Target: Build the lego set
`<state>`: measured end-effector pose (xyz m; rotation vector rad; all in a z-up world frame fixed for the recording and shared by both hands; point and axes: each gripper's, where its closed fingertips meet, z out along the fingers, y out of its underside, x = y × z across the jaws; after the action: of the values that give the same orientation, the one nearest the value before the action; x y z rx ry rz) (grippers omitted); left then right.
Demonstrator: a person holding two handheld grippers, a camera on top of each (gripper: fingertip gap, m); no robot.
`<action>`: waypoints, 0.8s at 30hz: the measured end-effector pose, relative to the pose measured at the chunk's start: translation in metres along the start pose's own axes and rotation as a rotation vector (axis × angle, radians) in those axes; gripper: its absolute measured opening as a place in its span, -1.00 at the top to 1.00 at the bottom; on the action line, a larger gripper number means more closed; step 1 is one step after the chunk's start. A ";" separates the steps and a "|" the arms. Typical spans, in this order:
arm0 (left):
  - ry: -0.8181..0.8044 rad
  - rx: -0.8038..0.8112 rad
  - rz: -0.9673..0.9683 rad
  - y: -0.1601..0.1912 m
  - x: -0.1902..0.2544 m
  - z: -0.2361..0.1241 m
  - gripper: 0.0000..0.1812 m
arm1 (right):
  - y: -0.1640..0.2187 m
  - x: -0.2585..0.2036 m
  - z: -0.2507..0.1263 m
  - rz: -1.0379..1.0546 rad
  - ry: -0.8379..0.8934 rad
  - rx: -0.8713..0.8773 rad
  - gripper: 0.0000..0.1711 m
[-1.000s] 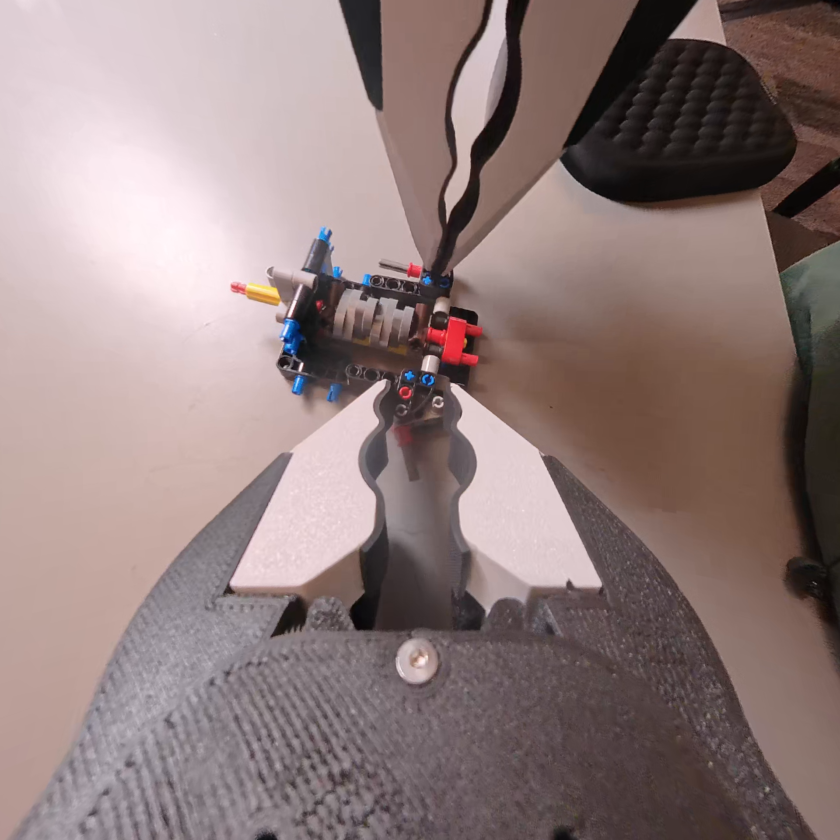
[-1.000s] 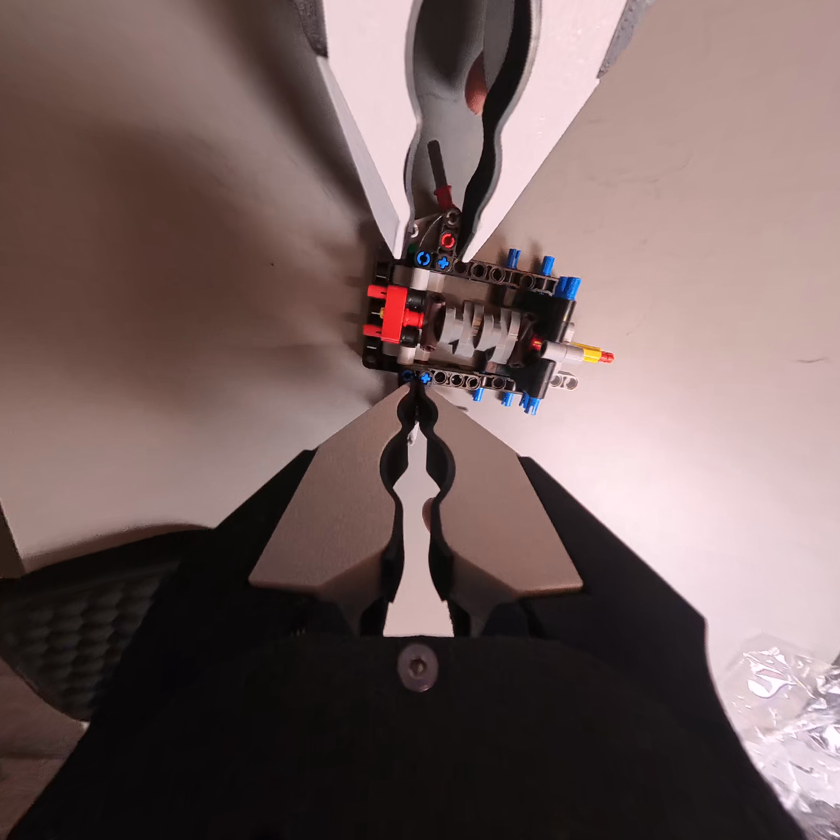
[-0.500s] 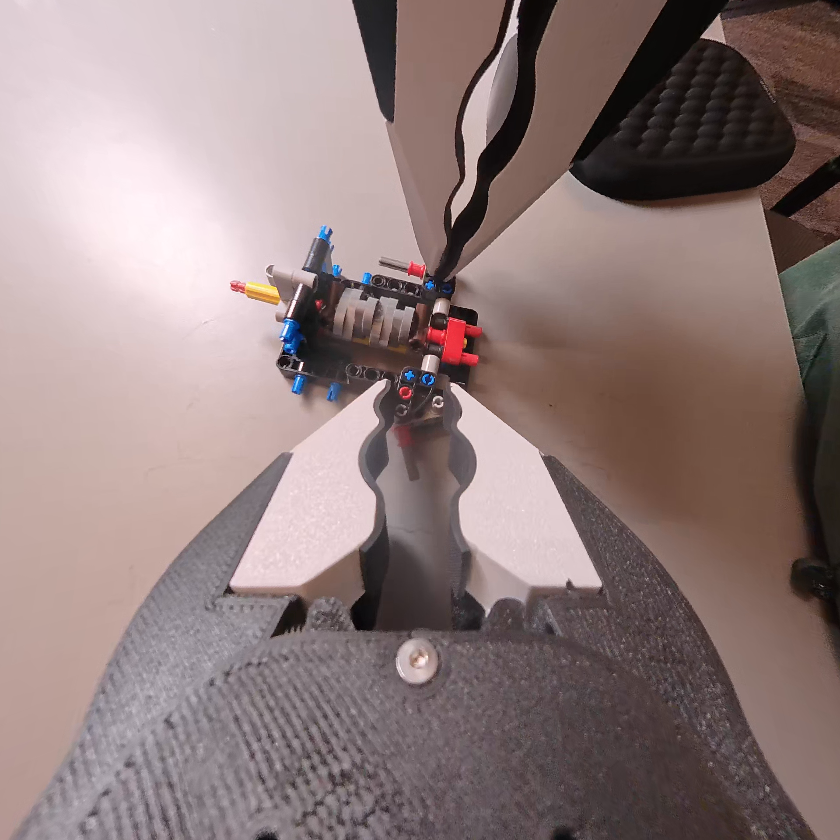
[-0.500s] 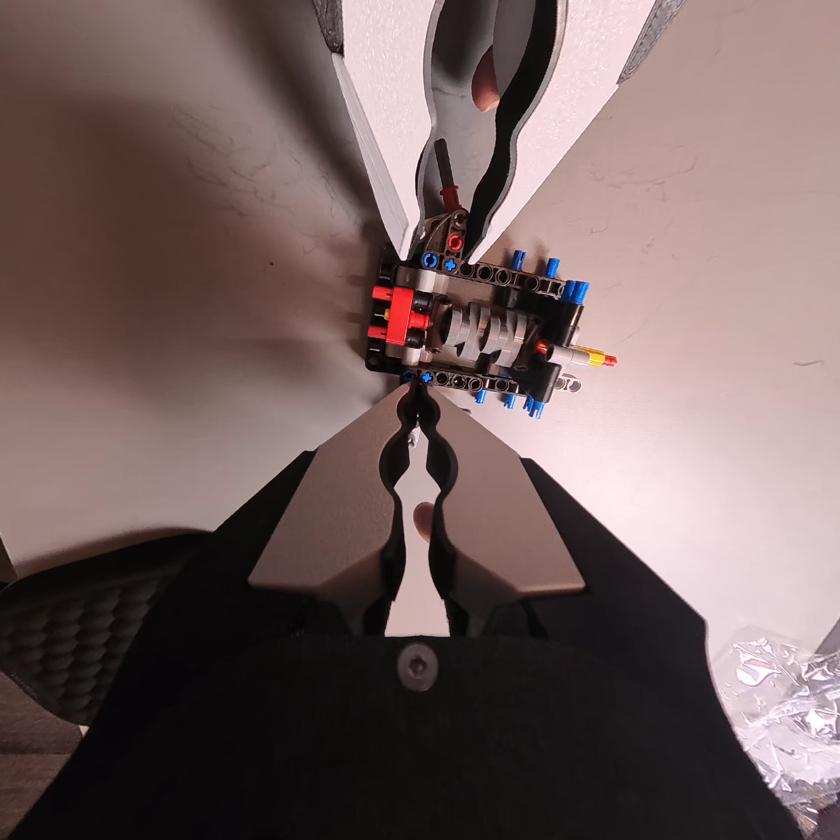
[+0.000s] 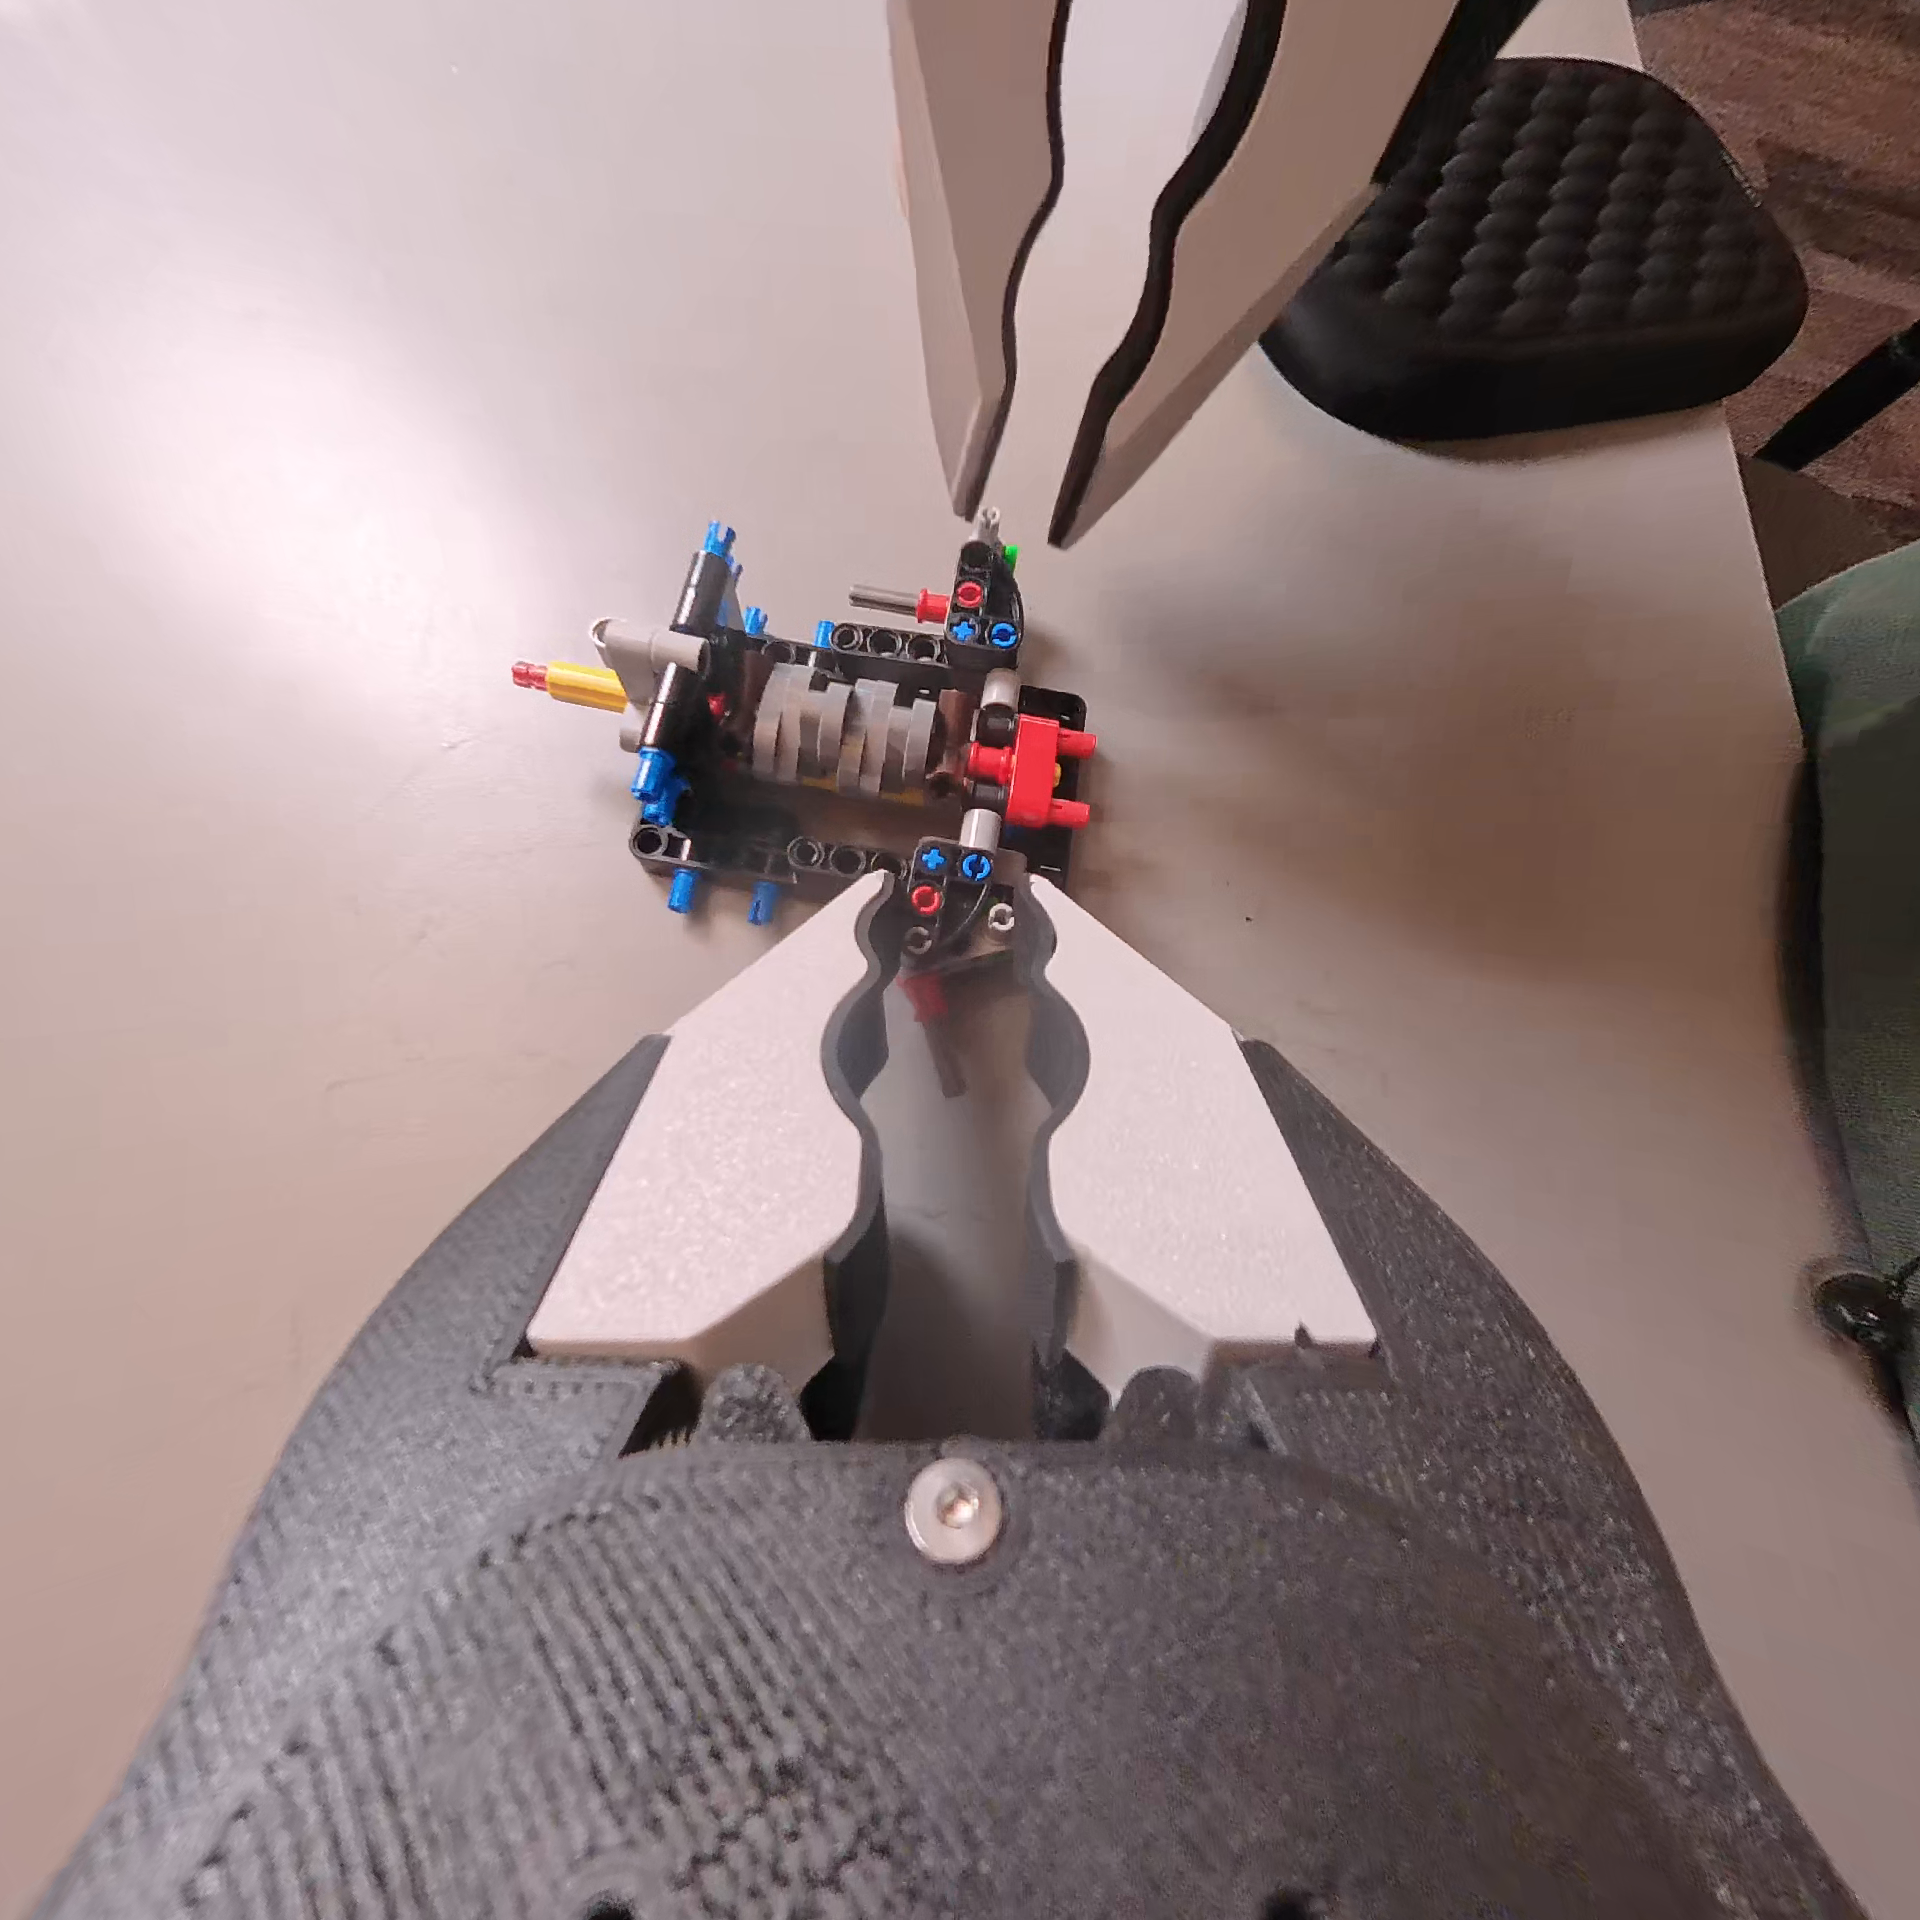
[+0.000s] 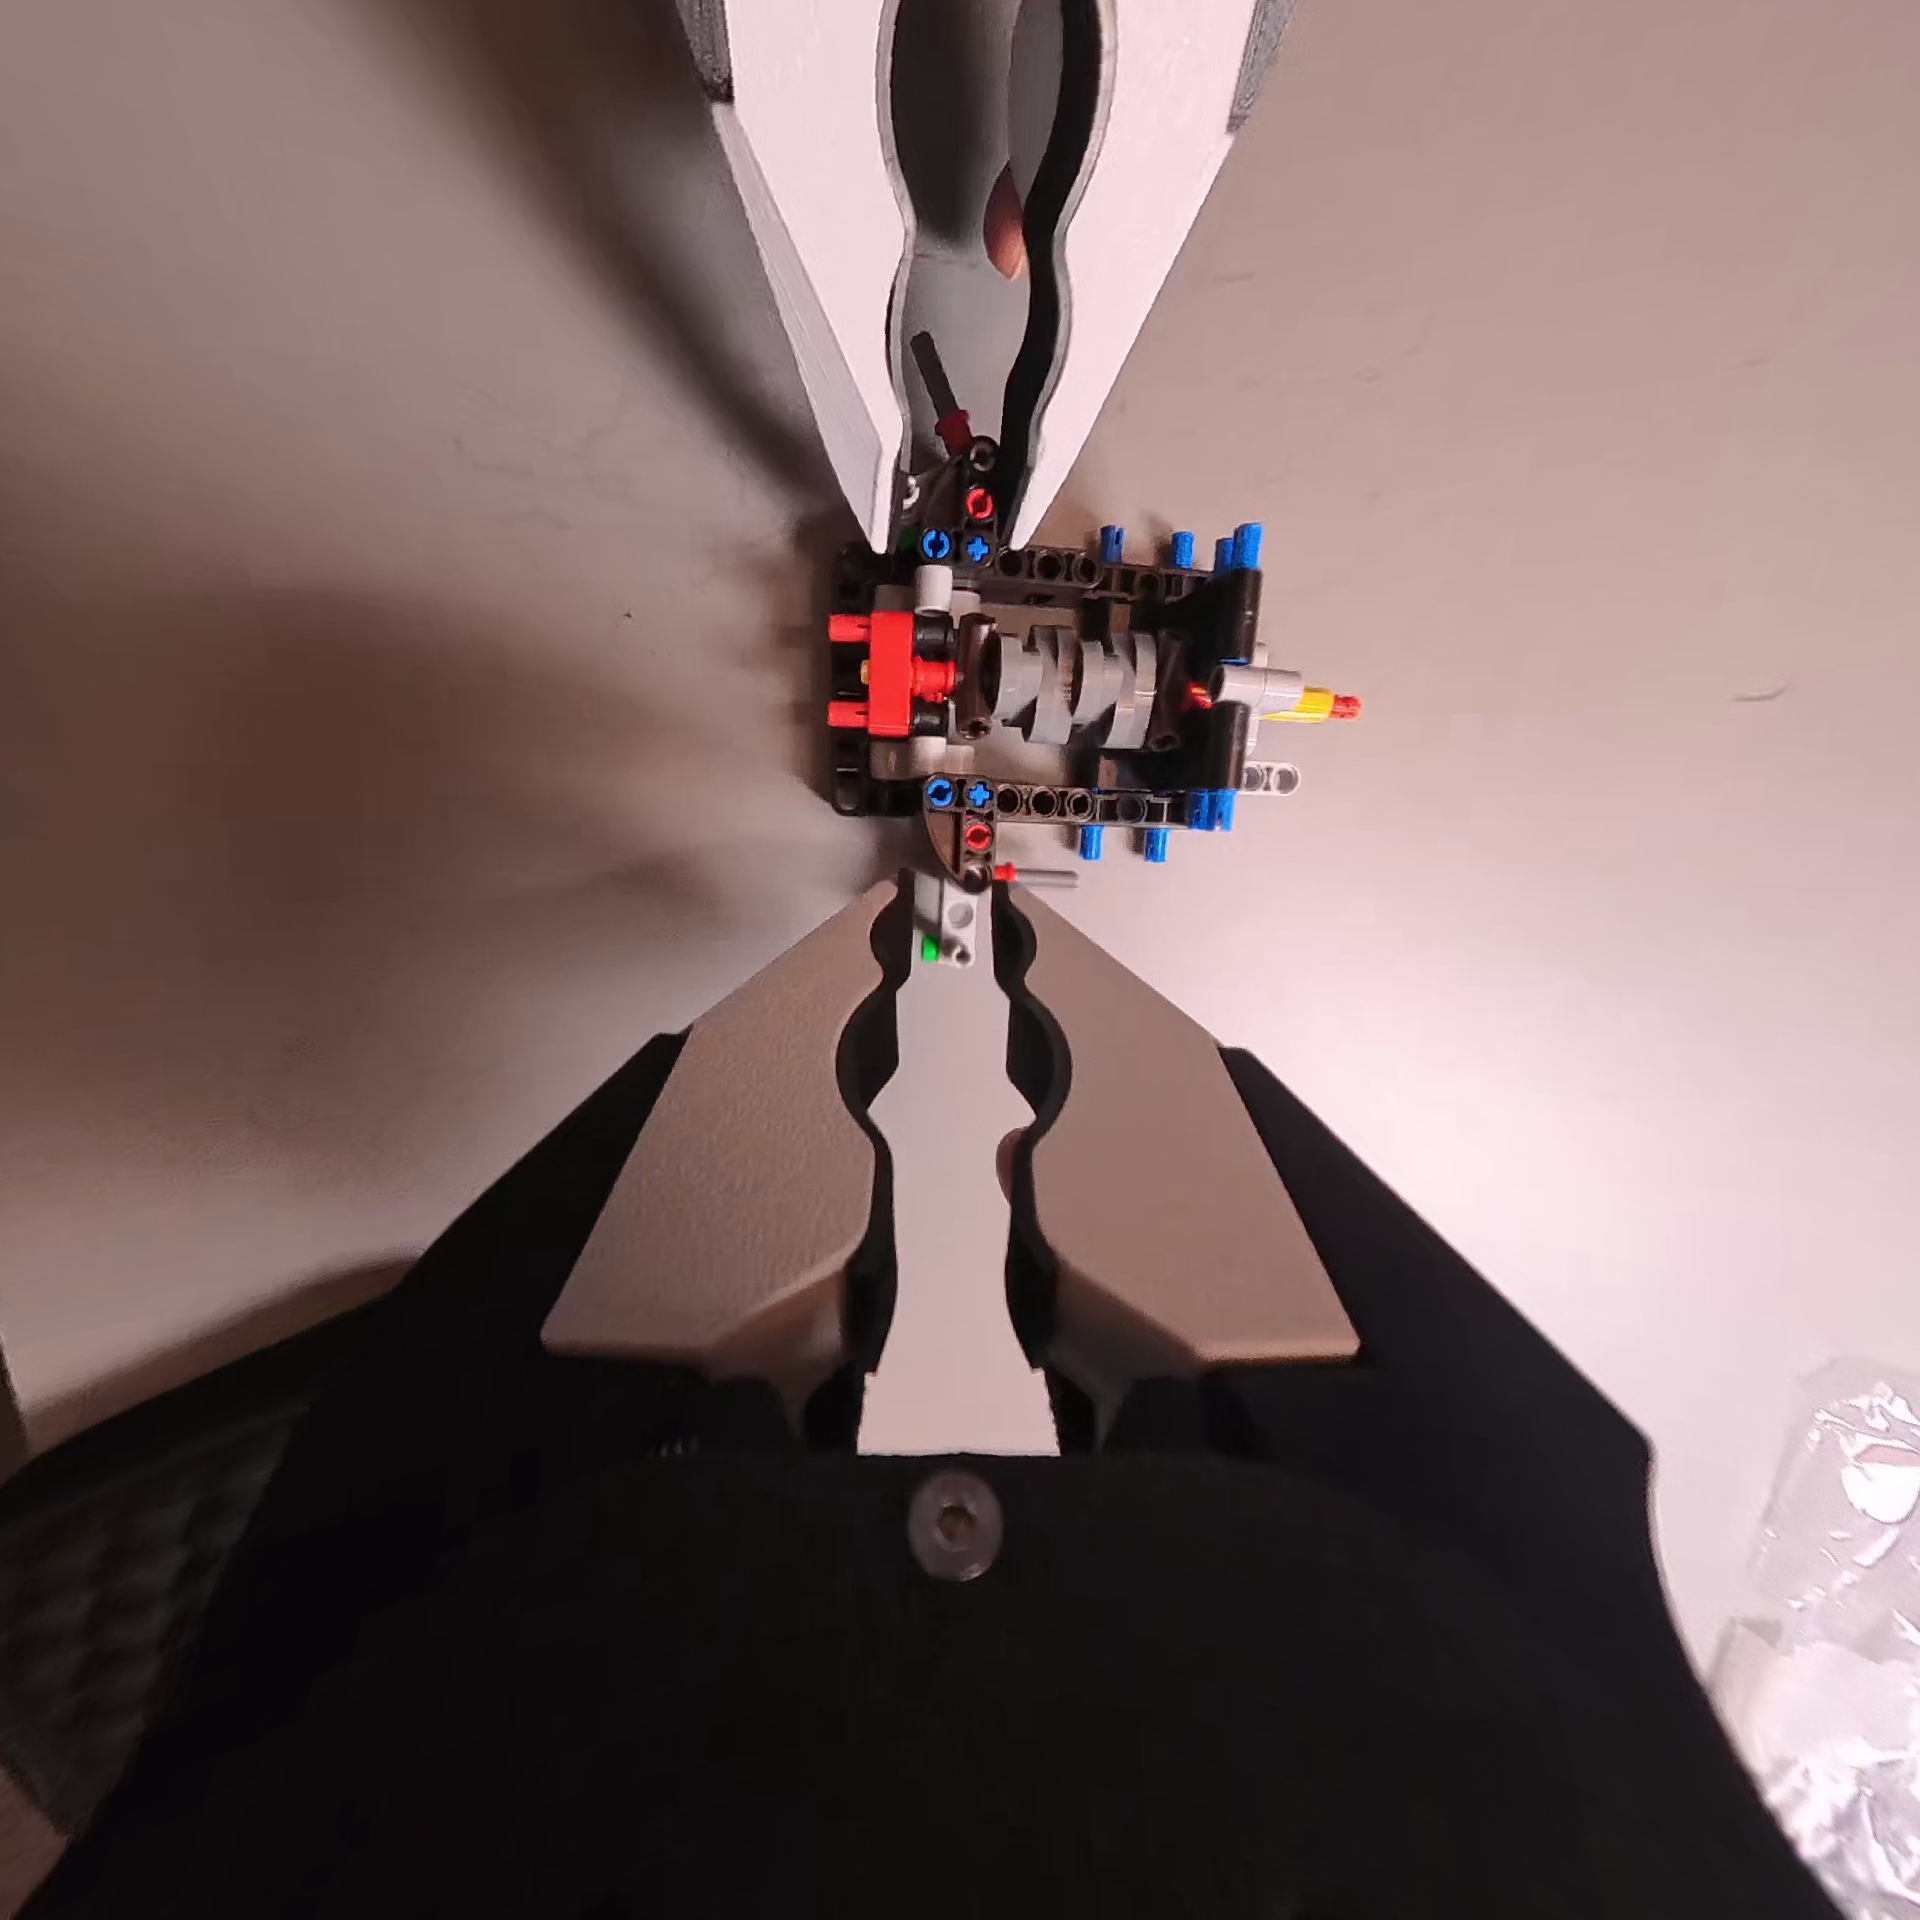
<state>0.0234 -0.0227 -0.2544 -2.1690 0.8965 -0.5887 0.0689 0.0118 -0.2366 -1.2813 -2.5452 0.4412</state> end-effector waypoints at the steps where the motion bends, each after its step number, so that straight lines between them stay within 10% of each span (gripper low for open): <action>1: 0.000 0.001 0.001 0.000 0.000 0.000 0.79 | 0.000 0.002 0.002 0.005 0.013 0.009 0.86; 24: -0.005 0.005 -0.038 0.000 0.001 -0.002 0.78 | 0.002 -0.012 0.010 0.056 -0.013 0.089 0.92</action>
<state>0.0232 -0.0241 -0.2530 -2.1865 0.8520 -0.6036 0.0732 0.0013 -0.2479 -1.3240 -2.4754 0.5690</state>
